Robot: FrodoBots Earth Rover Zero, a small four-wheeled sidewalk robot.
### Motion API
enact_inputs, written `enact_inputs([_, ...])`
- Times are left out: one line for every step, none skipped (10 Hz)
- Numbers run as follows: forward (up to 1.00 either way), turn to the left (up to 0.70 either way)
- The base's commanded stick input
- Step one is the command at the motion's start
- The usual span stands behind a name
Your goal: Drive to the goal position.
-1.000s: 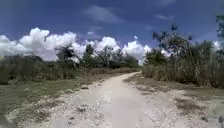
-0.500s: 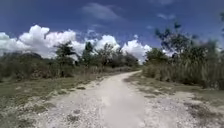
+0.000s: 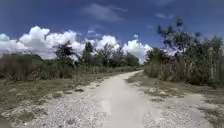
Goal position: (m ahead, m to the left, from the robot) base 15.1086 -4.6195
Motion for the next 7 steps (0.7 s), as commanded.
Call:
enact_inputs([0.5,0.0])
enact_inputs([0.5,0.0])
enact_inputs([0.5,0.0])
enact_inputs([0.5,0.0])
enact_inputs([0.5,0.0])
enact_inputs([0.5,0.0])
enact_inputs([0.5,0.0])
